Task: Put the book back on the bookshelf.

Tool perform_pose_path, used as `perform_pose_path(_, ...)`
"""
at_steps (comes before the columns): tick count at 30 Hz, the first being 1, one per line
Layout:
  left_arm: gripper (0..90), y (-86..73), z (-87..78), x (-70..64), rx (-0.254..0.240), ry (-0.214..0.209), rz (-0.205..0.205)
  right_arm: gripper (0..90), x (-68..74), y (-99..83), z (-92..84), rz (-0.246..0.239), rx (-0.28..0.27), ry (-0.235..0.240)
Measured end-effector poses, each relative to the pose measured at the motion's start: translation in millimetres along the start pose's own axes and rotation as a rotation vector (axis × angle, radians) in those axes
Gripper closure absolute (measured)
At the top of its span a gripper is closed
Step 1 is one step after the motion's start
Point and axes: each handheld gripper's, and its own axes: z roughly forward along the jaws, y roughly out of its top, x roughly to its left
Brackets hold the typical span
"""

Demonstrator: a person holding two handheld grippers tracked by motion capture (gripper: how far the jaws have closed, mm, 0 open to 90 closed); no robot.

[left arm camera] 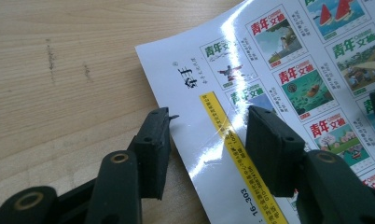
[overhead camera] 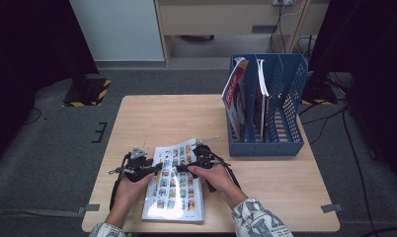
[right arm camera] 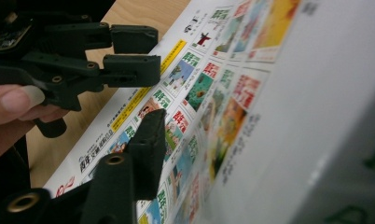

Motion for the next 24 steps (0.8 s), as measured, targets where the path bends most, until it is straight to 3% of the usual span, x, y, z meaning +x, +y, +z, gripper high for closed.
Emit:
perform_pose_path(6, 49.4, 0.3, -0.8, 1.5, 0.002, -0.001, -0.012, 64.9, 1.3, 3.8, -3.0, 0.018, -0.024, -0.008)
perform_pose_path(12, 47.0, 2.2, -2.1, 1.0, -0.022, 0.004, -0.017, 68.9, 12.0, 10.4, -7.4, -0.046, -0.048, -0.039)
perform_pose_path(16, 39.7, 4.2, -2.9, 0.9, -0.054, 0.000, -0.037, 69.6, 17.4, 12.9, -9.5, -0.084, -0.064, -0.055)
perform_pose_path(24, 27.2, 7.5, -9.4, 6.8, -0.114, 0.012, -0.040, 69.9, 25.3, 18.6, -13.6, -0.151, -0.100, -0.091)
